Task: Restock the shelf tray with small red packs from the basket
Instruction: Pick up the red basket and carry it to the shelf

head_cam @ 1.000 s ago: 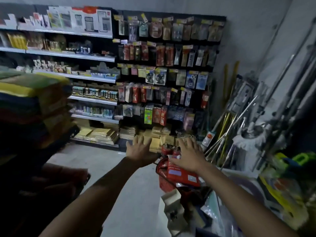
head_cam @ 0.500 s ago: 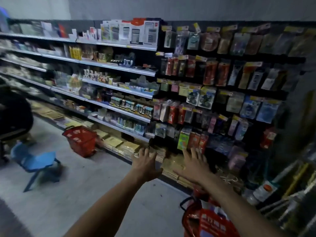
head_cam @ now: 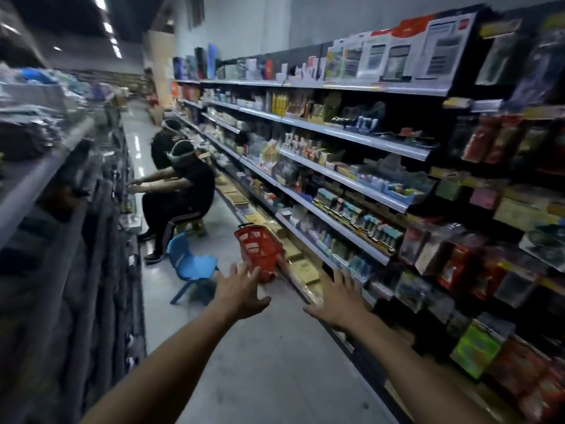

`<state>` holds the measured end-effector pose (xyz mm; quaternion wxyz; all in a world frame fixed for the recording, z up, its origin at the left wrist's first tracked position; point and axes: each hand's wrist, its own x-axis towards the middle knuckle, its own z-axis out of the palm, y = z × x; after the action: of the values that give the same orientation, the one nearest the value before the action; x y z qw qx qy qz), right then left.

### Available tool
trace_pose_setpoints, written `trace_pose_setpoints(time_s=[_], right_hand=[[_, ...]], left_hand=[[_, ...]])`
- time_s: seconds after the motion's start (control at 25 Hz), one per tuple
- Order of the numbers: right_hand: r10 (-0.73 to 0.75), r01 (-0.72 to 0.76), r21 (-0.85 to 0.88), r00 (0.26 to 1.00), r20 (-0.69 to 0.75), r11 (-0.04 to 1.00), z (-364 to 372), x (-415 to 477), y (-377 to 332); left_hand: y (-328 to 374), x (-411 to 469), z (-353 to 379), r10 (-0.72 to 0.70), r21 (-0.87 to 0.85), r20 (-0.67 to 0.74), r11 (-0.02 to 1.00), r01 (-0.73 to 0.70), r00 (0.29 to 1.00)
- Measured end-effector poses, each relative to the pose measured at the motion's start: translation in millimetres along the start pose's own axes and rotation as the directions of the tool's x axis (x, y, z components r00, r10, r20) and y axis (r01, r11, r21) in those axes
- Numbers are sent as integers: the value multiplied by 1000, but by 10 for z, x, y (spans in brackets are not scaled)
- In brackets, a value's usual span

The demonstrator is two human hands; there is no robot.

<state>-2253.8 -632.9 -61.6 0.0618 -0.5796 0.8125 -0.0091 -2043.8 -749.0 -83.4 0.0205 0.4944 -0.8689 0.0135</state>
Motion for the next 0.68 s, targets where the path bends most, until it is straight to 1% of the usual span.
trace_pose_setpoints(time_s=[0.08, 0.16, 0.28, 0.36, 0.48, 0.68], right_hand=[[-66, 66, -21, 998, -8, 998, -5, 607, -193], [-113, 113, -38, 993, -21, 993, 54, 1250, -379], [-161, 159, -65, 987, -16, 985, 133, 2194, -582], [-170, 171, -81, 985, 10, 982, 159, 2862, -699], [-177, 179, -92, 984, 27, 980, 137, 3750, -832], [-126, 132, -67, 989, 79, 989, 242, 5073, -930]], left_hand=[[-312, 428, 42, -68, -22, -3, 997, 68, 998], [-602, 863, 205, -83, -46, 1, 995, 83, 997], [-982, 1535, 428, -123, -36, 33, 992, 124, 992], [-1307, 2065, 541, -136, -38, 87, 989, 140, 987], [-1774, 2850, 575, -126, 11, 147, 992, 126, 981], [-2184, 4027, 643, -118, 31, 158, 993, 114, 980]])
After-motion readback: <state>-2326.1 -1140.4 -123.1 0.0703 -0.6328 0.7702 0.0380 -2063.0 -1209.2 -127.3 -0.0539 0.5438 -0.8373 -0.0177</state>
